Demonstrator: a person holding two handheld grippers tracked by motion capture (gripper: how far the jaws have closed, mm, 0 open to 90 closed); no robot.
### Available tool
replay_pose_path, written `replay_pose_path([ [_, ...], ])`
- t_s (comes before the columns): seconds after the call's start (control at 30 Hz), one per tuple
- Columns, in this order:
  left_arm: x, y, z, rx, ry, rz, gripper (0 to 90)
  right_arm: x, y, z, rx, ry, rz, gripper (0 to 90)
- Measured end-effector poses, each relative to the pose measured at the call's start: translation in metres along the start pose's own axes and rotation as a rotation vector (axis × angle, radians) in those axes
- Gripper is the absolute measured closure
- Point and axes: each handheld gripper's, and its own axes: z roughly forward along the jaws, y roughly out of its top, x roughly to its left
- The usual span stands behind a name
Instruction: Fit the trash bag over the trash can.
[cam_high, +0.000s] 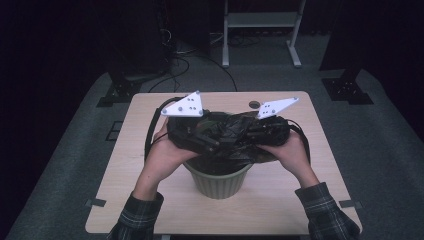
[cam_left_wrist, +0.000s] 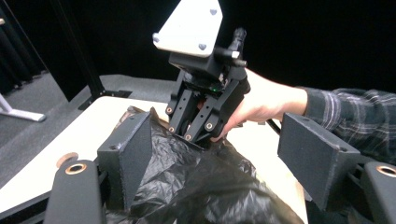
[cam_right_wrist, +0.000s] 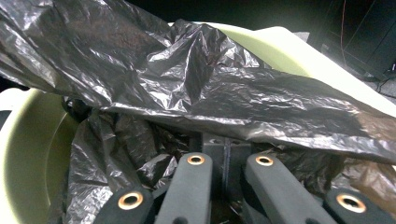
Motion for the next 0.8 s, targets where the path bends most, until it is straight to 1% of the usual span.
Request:
replay_pose_path([
  [0.07,0.001,-0.004,0.004,0.030,0.004,-0.003,25.4,0.000,0.000,0.000,0.001,0.000,0.000,90.0],
  [0.1,0.002,-0.007,0.006,0.043,-0.006,-0.008,28.6,0.000,0.000,-0.001,0.001,0.000,0.000,90.0],
  [0.17,0.004,-0.012,0.007,0.070,-0.003,-0.011,37.2,0.000,0.000,-0.002,-0.001,0.000,-0.001,90.0],
  [0.23,0.007,-0.015,0.007,0.103,0.002,-0.008,52.0,0.000,0.000,-0.003,-0.004,0.001,-0.003,90.0],
  [0.27,0.009,-0.017,0.007,0.117,-0.003,-0.011,60.2,0.000,0.000,-0.003,-0.005,0.003,-0.001,90.0],
  [0.3,0.011,-0.019,0.006,0.125,-0.011,-0.024,70.8,0.001,0.000,-0.004,-0.008,0.004,-0.001,90.0],
  [0.33,0.013,-0.019,0.005,0.128,-0.010,-0.035,78.9,0.001,-0.001,-0.005,-0.010,0.007,-0.003,90.0],
  [0.37,0.015,-0.020,0.004,0.125,0.009,-0.053,86.5,0.001,-0.001,-0.005,-0.013,0.008,-0.003,90.0],
  [0.4,0.017,-0.021,0.002,0.120,0.034,-0.061,89.3,0.002,-0.001,-0.006,-0.015,0.010,-0.003,90.0],
  [0.43,0.019,-0.022,0.000,0.110,0.052,-0.066,89.7,0.002,-0.001,-0.007,-0.015,0.011,-0.008,90.0],
  [0.5,0.024,-0.026,-0.007,0.090,0.088,-0.088,89.7,0.004,-0.002,-0.009,-0.018,0.015,-0.009,90.0],
  [0.53,0.027,-0.027,-0.009,0.085,0.101,-0.096,89.8,0.005,-0.003,-0.011,-0.018,0.016,-0.014,90.0],
  [0.63,0.035,-0.033,-0.023,0.061,0.144,-0.118,89.8,0.010,-0.008,-0.018,-0.016,0.017,-0.020,90.0],
  [0.67,0.036,-0.035,-0.027,0.059,0.157,-0.121,89.7,0.011,-0.010,-0.020,-0.013,0.019,-0.021,90.0],
  [0.73,0.040,-0.039,-0.035,0.053,0.197,-0.127,89.7,0.013,-0.015,-0.025,-0.006,0.021,-0.020,90.0],
  [0.77,0.042,-0.041,-0.039,0.050,0.204,-0.136,89.7,0.014,-0.018,-0.027,-0.004,0.020,-0.018,90.0],
  [0.8,0.044,-0.043,-0.043,0.049,0.221,-0.138,89.8,0.014,-0.021,-0.029,-0.004,0.020,-0.018,90.0],
])
